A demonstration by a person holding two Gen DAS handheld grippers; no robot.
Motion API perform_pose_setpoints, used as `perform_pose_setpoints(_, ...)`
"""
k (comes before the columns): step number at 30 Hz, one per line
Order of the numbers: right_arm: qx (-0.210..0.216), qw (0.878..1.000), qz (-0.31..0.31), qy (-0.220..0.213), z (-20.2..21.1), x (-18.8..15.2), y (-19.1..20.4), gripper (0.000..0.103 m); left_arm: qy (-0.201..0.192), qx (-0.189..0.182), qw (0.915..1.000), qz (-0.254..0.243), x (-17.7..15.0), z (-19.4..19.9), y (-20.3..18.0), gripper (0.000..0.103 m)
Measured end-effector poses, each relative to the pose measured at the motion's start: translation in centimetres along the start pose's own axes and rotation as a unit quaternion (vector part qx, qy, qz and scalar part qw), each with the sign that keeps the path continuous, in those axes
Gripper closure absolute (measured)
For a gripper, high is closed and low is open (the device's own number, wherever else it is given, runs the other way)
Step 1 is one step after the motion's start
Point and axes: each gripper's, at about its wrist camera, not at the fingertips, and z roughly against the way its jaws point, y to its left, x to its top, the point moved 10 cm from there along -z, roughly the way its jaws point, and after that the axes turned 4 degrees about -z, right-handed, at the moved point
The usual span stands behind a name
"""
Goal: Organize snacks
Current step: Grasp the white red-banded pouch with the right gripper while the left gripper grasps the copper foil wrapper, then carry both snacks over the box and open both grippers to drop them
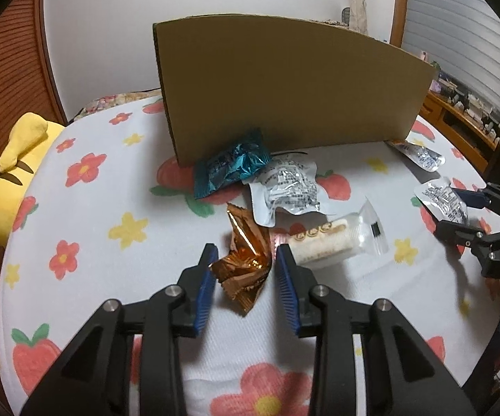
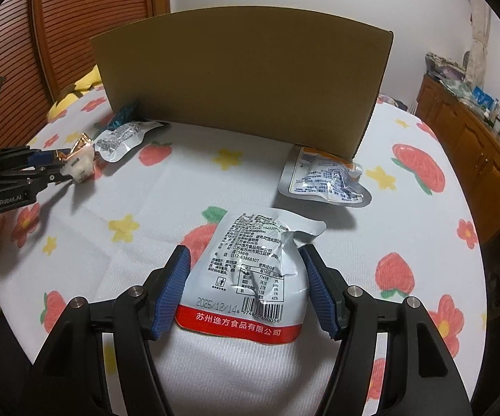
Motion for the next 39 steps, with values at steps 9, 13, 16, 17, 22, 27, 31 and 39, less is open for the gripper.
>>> perform_pose_setpoints(9,0.000,1.000,0.000,0.000,0.0,0.0,0.0,0.036,-0.014,-0.011,0.9998,0.005,-0.2,1.0,-0.1,0.082)
perform_pose_setpoints(13,0.000,1.000,0.000,0.000,0.0,0.0,0.0,0.036,-0.023,-0.005,0.9997,0.008,-0.3,1.9,0.2,0.082)
perform_pose_setpoints(16,0.000,1.000,0.000,0.000,0.0,0.0,0.0,0.036,-0.032,-0.005,0.9994,0.009,-0.1,2.9,0.3,0.082)
perform_pose_setpoints(17,0.000,1.000,0.000,0.000,0.0,0.0,0.0,0.036,-0.035,-0.005,0.9993,0.010,-0.1,3.2,0.3,0.082)
perform_pose_setpoints(22,-0.001,1.000,0.000,0.000,-0.1,-0.1,-0.1,0.036,-0.058,-0.012,0.9981,0.014,0.6,5.0,-0.4,0.082)
perform_pose_setpoints(27,-0.004,1.000,-0.002,0.004,0.0,0.1,-0.2,0.037,-0.082,-0.024,0.9963,0.011,1.7,6.7,-1.8,0.082)
perform_pose_setpoints(31,0.006,1.000,0.004,0.009,0.1,0.0,0.2,0.038,-0.092,-0.030,0.9953,0.002,2.3,7.7,-3.1,0.082)
perform_pose_setpoints(39,0.032,0.999,0.008,-0.003,0.7,0.0,1.2,0.038,-0.089,-0.034,0.9954,-0.007,2.3,7.7,-4.4,0.082)
